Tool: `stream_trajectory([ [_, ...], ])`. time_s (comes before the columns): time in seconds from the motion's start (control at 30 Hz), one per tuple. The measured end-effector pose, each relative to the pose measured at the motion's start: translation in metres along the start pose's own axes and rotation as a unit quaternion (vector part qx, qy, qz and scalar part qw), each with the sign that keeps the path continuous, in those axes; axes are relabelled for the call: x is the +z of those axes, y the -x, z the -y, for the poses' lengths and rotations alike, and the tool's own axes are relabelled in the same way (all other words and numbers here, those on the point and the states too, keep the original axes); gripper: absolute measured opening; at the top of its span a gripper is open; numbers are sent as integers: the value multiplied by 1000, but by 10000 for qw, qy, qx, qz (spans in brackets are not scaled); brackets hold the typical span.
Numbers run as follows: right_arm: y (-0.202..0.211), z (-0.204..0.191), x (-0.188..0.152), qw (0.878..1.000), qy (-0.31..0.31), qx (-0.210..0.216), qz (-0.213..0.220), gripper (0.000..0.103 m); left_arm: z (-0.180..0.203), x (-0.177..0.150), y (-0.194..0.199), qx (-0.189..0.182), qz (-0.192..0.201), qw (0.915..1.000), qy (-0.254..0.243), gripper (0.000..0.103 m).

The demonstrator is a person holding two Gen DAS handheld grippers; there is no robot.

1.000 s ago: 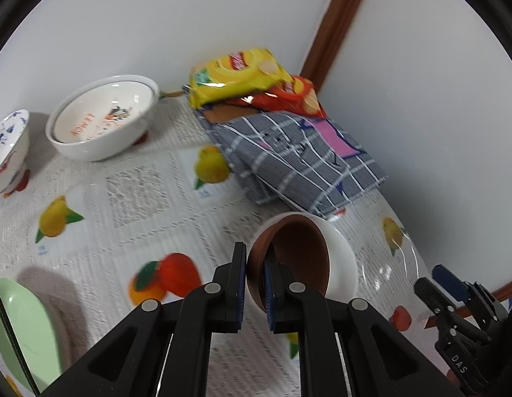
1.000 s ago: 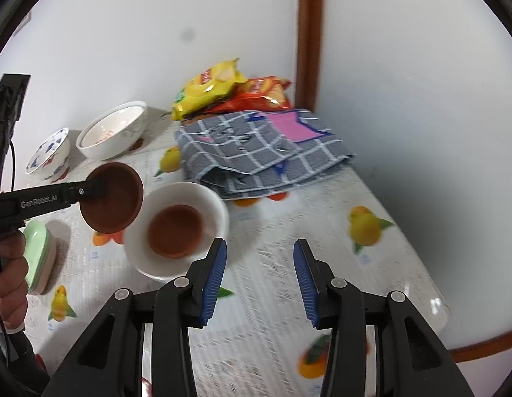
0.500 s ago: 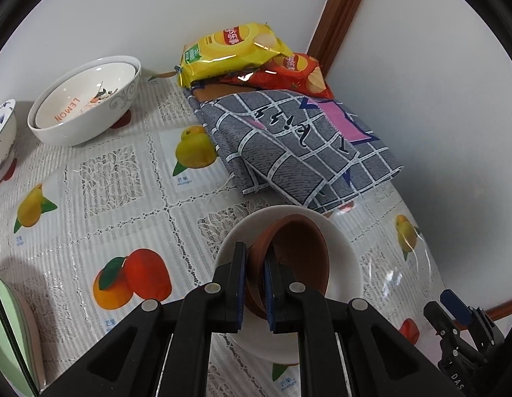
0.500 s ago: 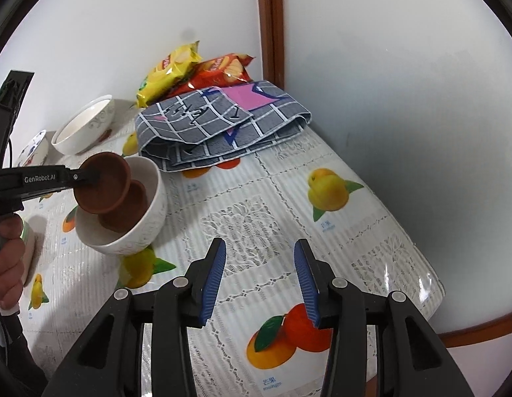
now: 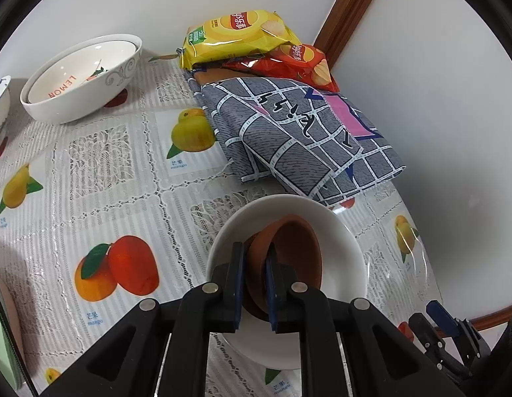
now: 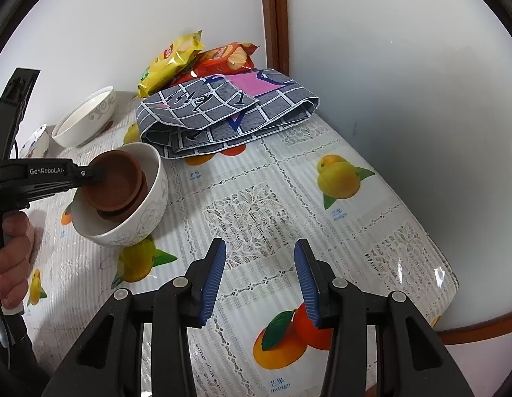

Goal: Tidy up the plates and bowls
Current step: 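Lower the second brown dish into the white bowl and open the left gripper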

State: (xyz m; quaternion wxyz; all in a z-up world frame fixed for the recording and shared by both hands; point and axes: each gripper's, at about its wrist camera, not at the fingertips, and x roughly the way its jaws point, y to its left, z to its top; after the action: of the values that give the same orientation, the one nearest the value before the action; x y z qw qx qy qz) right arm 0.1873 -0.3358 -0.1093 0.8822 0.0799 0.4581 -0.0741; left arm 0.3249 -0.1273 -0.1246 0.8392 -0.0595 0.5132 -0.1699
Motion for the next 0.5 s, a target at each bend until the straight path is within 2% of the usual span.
stream_trajectory([
  [0.5,7,3,-7,9999,97,-84,-71,47,-5,-5,-5,-124,-100,9996,219,12],
])
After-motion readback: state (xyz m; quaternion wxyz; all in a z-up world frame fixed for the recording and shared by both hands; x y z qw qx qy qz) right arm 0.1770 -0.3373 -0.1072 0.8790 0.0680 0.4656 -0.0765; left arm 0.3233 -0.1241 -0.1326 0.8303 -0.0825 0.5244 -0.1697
